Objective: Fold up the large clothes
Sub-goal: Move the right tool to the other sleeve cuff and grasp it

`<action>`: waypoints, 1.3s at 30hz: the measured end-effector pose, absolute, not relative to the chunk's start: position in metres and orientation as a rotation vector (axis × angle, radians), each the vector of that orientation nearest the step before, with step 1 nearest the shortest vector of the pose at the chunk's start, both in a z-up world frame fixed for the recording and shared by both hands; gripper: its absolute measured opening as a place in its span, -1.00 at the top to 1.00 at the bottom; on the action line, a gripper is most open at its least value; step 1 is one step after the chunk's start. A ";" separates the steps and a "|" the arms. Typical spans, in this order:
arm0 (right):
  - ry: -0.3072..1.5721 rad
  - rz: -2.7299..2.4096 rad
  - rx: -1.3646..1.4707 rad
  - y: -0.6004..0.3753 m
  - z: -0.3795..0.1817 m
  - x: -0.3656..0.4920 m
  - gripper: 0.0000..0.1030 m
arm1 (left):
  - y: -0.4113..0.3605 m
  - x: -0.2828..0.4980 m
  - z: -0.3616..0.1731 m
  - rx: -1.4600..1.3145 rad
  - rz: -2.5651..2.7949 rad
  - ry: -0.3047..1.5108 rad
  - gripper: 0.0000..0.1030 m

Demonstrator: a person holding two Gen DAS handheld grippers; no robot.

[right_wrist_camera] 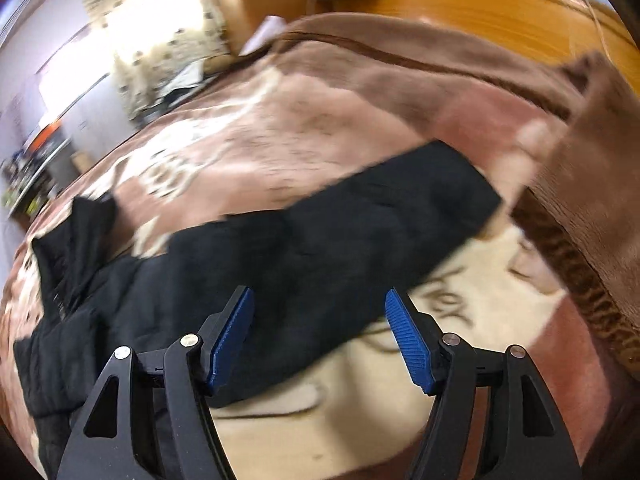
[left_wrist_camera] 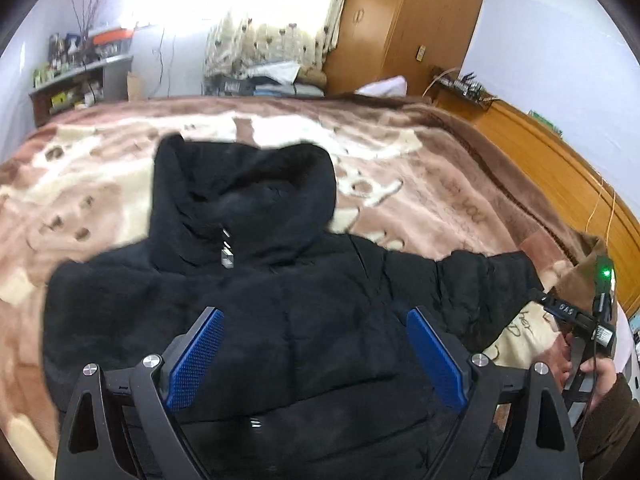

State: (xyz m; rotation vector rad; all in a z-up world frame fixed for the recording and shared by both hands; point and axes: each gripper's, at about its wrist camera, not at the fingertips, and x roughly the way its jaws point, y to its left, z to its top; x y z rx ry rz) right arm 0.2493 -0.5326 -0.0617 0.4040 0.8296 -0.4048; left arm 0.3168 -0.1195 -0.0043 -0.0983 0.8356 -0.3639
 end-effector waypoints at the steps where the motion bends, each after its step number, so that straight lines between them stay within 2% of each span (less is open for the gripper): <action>1: 0.834 -0.444 0.421 -0.544 -0.066 0.247 -0.40 | -0.126 0.320 -0.013 -0.102 -0.359 0.853 -0.80; 11: 0.805 -0.561 0.604 -0.621 -0.108 0.243 -0.42 | -0.156 0.336 -0.077 -0.056 -0.327 0.912 -0.80; 17: 0.816 -0.550 0.643 -0.637 -0.129 0.255 -0.44 | -0.169 0.345 -0.096 -0.007 -0.342 0.923 -0.80; 20: 0.786 -0.542 0.744 -0.648 -0.141 0.258 -0.55 | -0.173 0.347 -0.100 0.004 -0.330 0.921 -0.80; 27: 0.737 -0.514 0.798 -0.648 -0.140 0.269 -0.54 | -0.177 0.349 -0.104 0.037 -0.341 0.917 -0.80; 28: 0.735 -0.515 0.818 -0.649 -0.140 0.268 -0.49 | -0.177 0.349 -0.103 0.036 -0.343 0.919 -0.80; 30: 0.733 -0.534 0.814 -0.649 -0.136 0.269 0.01 | -0.176 0.350 -0.103 0.030 -0.348 0.923 -0.80; 31: 0.735 -0.541 0.803 -0.649 -0.133 0.269 0.13 | -0.176 0.350 -0.103 0.026 -0.351 0.927 -0.80; 33: 0.739 -0.540 0.778 -0.648 -0.128 0.270 0.54 | -0.174 0.351 -0.102 0.017 -0.355 0.929 -0.80; 36: 0.719 -0.522 0.748 -0.646 -0.117 0.267 0.70 | -0.172 0.349 -0.098 0.027 -0.351 0.928 -0.80; 39: 0.682 -0.497 0.693 -0.636 -0.095 0.265 0.75 | -0.167 0.346 -0.091 0.005 -0.361 0.922 -0.80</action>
